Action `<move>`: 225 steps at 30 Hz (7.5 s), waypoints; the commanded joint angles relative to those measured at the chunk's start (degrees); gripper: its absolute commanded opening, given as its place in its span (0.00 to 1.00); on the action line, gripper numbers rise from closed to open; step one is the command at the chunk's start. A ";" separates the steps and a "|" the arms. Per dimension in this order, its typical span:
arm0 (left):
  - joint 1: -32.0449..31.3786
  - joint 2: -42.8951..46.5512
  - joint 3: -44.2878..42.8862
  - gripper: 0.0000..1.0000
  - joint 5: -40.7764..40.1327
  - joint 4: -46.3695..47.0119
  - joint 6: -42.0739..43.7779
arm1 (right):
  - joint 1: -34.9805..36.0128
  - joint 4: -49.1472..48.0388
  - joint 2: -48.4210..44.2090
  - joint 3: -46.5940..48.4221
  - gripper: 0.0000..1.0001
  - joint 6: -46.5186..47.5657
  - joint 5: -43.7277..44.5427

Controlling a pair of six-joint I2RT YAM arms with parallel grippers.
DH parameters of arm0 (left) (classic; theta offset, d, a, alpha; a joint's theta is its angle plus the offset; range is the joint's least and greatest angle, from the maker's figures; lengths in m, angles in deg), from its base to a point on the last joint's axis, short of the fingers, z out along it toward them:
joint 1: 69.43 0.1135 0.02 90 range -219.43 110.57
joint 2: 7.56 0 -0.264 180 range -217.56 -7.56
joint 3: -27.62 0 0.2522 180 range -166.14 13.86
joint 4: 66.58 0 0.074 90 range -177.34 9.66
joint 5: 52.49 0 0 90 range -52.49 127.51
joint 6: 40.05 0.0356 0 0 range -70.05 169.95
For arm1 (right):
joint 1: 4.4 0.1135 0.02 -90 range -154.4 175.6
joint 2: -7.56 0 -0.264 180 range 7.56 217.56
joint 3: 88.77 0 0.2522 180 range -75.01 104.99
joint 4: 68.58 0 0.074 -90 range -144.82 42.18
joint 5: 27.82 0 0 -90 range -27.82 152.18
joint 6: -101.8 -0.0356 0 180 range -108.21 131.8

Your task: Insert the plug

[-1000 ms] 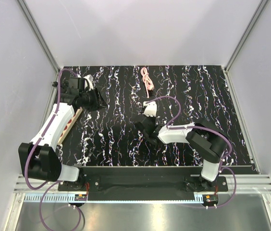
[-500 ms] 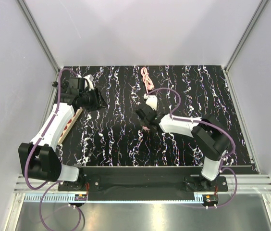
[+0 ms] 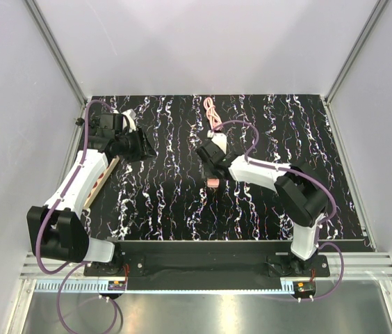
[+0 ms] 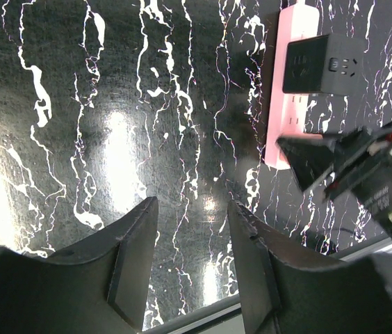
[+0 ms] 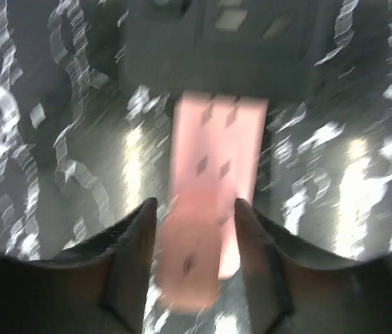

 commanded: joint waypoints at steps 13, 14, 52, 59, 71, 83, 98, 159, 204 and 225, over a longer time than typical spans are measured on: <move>0.23 0.72 0.29 0.50 1.19 2.25 0.92 | -4.13 9.46 -6.92 -2.45 0.75 5.89 1.64; 0.23 0.71 0.29 0.50 1.28 2.34 0.92 | -4.13 9.54 -8.41 -2.36 0.75 6.33 1.46; 31.59 -0.33 0.29 0.70 -10.93 1.90 -8.05 | 1.59 12.27 5.02 9.60 0.29 13.10 -5.04; 37.85 -3.24 0.73 0.69 -16.99 2.34 -6.91 | -3.24 9.37 2.12 3.18 0.25 15.91 -2.50; 37.94 -10.35 5.22 0.62 -22.54 2.16 -5.67 | -4.74 9.55 3.44 2.65 0.23 19.34 1.29; 36.36 -20.99 4.86 0.44 -16.84 1.81 -4.97 | -5.01 10.50 -13.51 4.05 0.21 18.47 -13.31; 25.81 -17.31 13.03 0.37 -9.63 6.55 -9.19 | -9.58 13.95 -15.20 -0.85 0.03 18.20 -10.66; -12.60 -5.35 -9.90 0.99 -12.70 -7.16 6.55 | -54.57 31.61 -35.41 -19.76 1.00 -9.31 -0.73; -6.19 -3.68 -6.13 0.99 -0.75 -3.29 2.33 | -41.23 25.98 -40.24 -16.17 0.07 -2.44 -15.60; -6.71 -1.83 -1.73 0.99 -4.87 -0.47 3.82 | -54.75 24.58 -27.69 -19.50 0.81 -0.79 -1.70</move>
